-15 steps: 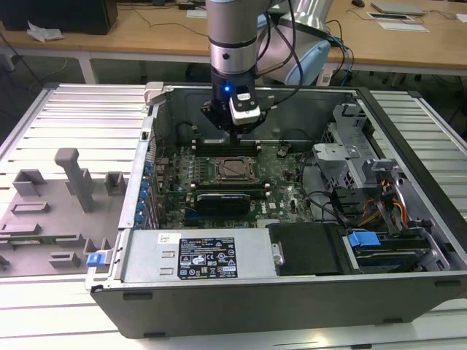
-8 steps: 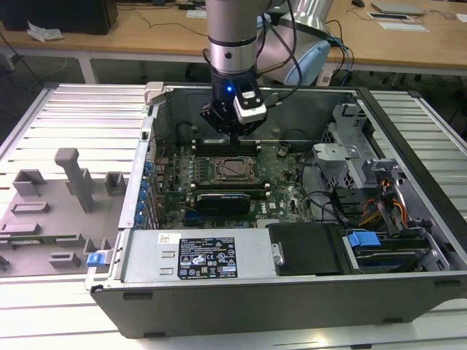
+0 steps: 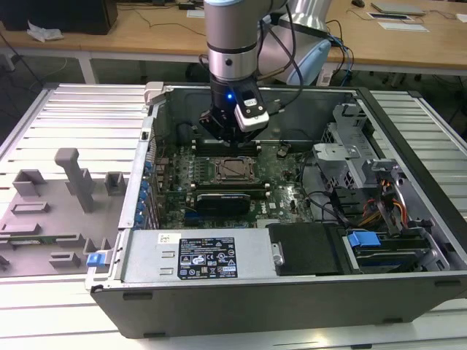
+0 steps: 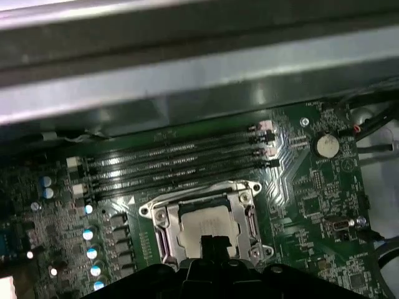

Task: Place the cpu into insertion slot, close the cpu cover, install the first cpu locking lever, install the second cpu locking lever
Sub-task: 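Install the first cpu locking lever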

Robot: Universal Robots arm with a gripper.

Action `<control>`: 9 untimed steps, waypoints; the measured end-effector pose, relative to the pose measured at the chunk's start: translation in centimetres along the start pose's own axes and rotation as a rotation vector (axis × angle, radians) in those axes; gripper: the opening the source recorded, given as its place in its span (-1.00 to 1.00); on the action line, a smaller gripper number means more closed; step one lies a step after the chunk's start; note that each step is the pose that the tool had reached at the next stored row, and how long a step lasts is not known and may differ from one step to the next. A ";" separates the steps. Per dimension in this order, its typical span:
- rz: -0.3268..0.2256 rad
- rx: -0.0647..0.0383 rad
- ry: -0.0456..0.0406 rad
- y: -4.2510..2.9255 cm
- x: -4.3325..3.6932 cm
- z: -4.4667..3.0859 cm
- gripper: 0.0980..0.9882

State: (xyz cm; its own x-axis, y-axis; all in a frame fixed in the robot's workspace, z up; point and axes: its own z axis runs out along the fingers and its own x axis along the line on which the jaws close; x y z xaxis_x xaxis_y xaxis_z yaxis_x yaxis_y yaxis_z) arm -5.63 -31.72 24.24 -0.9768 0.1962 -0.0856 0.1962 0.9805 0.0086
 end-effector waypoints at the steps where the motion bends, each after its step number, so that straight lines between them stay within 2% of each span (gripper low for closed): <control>1: -0.002 0.000 0.0000 -0.25 -0.05 0.00 -0.98; 4: -0.022 -0.002 0.0000 -0.60 -0.12 0.03 -0.98; 7: -0.077 -0.005 0.0006 -0.60 -0.12 0.06 -0.98; 8: -0.094 -0.005 0.0046 -0.62 -0.18 0.08 -0.98; 9: -0.105 -0.003 0.0155 -0.66 -0.37 0.12 -0.98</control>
State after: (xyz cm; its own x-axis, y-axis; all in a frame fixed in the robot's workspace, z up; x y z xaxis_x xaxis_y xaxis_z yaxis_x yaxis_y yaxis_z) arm -5.39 -32.44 24.15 -0.9932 0.0925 -0.0708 0.0925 0.9957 0.0030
